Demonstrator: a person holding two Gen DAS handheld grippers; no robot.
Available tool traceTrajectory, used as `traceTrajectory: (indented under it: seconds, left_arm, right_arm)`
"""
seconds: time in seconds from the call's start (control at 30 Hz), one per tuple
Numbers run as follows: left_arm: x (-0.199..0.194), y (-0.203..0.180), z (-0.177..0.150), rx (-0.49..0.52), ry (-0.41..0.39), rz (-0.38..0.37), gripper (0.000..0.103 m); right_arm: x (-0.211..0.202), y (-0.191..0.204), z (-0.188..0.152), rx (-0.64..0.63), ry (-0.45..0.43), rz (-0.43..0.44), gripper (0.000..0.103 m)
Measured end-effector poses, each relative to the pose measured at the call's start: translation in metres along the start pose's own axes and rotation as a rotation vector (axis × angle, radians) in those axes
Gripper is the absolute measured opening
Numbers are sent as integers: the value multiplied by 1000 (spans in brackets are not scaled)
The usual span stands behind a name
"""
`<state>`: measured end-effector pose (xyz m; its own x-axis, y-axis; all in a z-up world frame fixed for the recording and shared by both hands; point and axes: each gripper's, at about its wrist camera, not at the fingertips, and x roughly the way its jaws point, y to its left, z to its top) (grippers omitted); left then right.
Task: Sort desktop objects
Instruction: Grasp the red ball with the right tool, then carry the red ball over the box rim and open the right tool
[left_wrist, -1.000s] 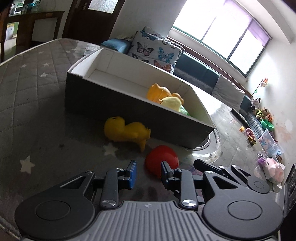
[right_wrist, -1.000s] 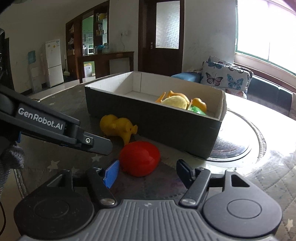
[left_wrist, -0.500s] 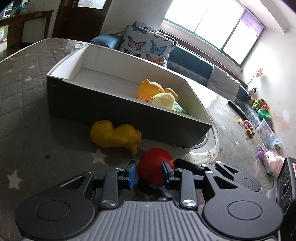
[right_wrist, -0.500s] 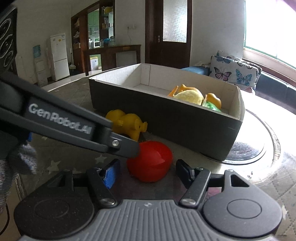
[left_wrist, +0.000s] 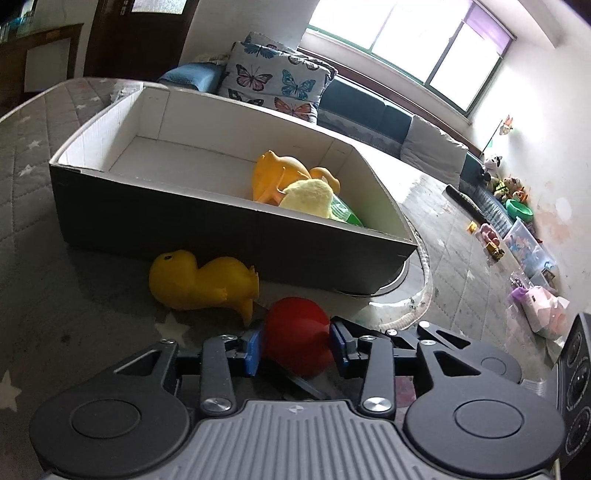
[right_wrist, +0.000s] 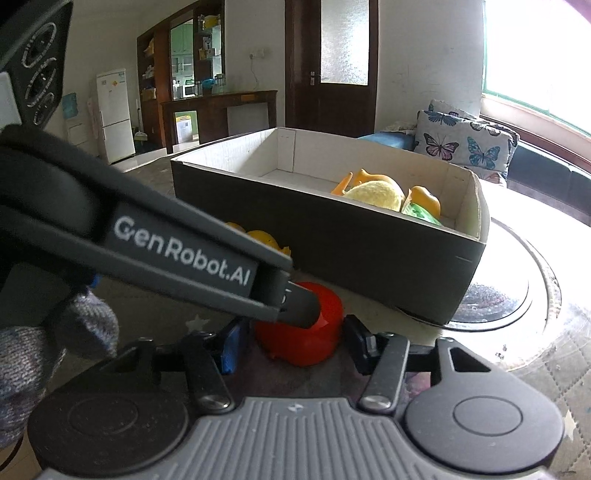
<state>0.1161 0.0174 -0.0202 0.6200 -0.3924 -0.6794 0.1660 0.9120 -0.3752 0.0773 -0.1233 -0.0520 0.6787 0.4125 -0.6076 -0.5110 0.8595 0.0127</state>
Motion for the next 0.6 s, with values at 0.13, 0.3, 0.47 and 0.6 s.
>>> traceTrajectory:
  seconds: [0.13,0.3,0.47,0.6]
  left_arm:
    - [-1,0,-1,0,3,-2,44]
    - [-10,-1,-3,-2,-9,-12,43]
    - [-33,-6,0,3,-68,-28,43]
    - [-51,-9,12,8,-147,-25,43]
  right_arm:
    - [-1,-1,0,5,-3,1,54]
    - [-8,3,-1,-9,-16,-3,53]
    - [-26,11,8,-55,-64,-18,53]
    - [-37,15,28,-106,-124,-25,53]
